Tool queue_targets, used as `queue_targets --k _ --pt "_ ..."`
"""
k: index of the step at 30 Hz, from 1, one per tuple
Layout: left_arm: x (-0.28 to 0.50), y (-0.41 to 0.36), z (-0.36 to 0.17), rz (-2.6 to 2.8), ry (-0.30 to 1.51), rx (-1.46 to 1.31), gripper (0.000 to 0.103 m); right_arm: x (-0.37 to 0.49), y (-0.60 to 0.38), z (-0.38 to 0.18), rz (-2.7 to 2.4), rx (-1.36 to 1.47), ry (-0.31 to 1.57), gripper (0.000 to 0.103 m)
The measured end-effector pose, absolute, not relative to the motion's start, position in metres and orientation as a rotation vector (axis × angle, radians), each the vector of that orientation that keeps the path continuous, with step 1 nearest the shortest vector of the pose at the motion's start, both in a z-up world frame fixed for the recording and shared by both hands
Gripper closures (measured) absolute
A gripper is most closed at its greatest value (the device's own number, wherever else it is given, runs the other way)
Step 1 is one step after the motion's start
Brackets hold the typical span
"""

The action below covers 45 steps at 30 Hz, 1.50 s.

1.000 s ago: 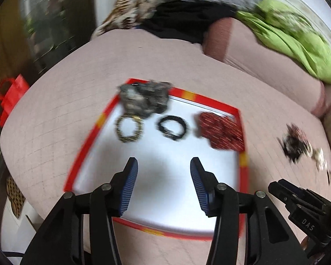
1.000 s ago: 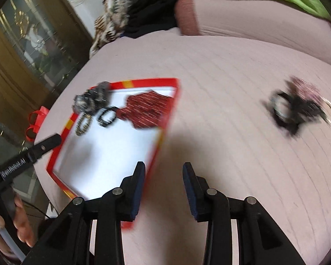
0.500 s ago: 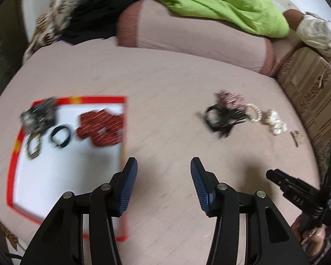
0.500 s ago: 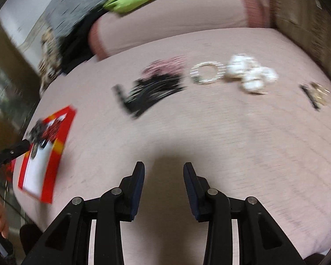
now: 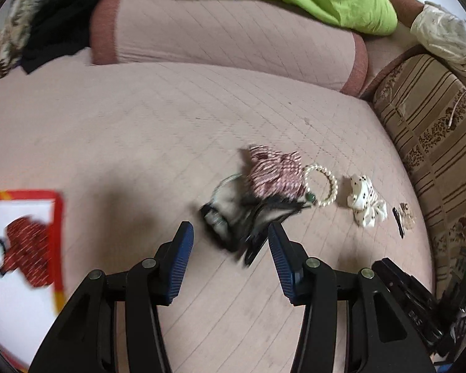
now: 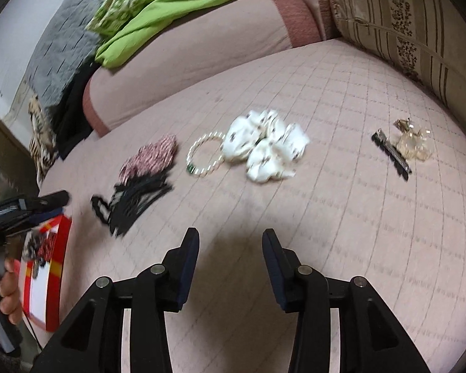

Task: Organize jewelry
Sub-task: 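Move the left gripper to the black claw clip and grasp it, then grasp the white polka-dot scrunchie with the right gripper while the left holds the claw clip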

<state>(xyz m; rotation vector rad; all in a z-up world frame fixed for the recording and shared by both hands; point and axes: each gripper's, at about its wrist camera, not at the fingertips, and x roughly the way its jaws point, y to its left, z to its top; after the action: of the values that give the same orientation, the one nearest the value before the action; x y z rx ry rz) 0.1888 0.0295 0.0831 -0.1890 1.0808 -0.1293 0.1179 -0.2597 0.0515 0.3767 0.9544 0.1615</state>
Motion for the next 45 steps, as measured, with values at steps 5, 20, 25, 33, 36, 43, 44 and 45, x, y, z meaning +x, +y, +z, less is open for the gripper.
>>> queue_targets --k 5,20,25,33,36,43,44,45 --pt "0.227 0.019 0.055 -0.127 1.150 -0.221 0.054 0.135 -0.269 0.051 0.159 0.410 0.935 0.057" --pt "0.179 0.044 0.034 -0.104 1.278 -0.166 0.085 0.147 -0.268 0.041 0.160 0.422 0.949 0.057" --pt "0.154 0.078 0.037 -0.155 1.257 -0.269 0.087 0.146 -0.274 0.036 0.145 0.434 0.952 0.052" --pt "0.159 0.062 0.036 -0.212 1.219 -0.246 0.087 0.165 -0.268 0.037 0.104 0.369 0.939 0.048" --pt "0.173 0.053 0.032 -0.230 1.220 -0.257 0.087 0.174 -0.269 0.037 0.082 0.352 0.935 0.048" --pt "0.166 0.056 0.035 -0.257 1.204 -0.323 0.088 0.194 -0.266 0.022 0.077 0.312 0.980 0.094" --pt "0.163 0.058 0.039 -0.260 1.193 -0.337 0.088 0.192 -0.267 0.022 0.083 0.322 0.981 0.094" --pt "0.159 0.062 0.046 -0.268 1.175 -0.354 0.088 0.189 -0.268 0.023 0.087 0.330 0.975 0.096"
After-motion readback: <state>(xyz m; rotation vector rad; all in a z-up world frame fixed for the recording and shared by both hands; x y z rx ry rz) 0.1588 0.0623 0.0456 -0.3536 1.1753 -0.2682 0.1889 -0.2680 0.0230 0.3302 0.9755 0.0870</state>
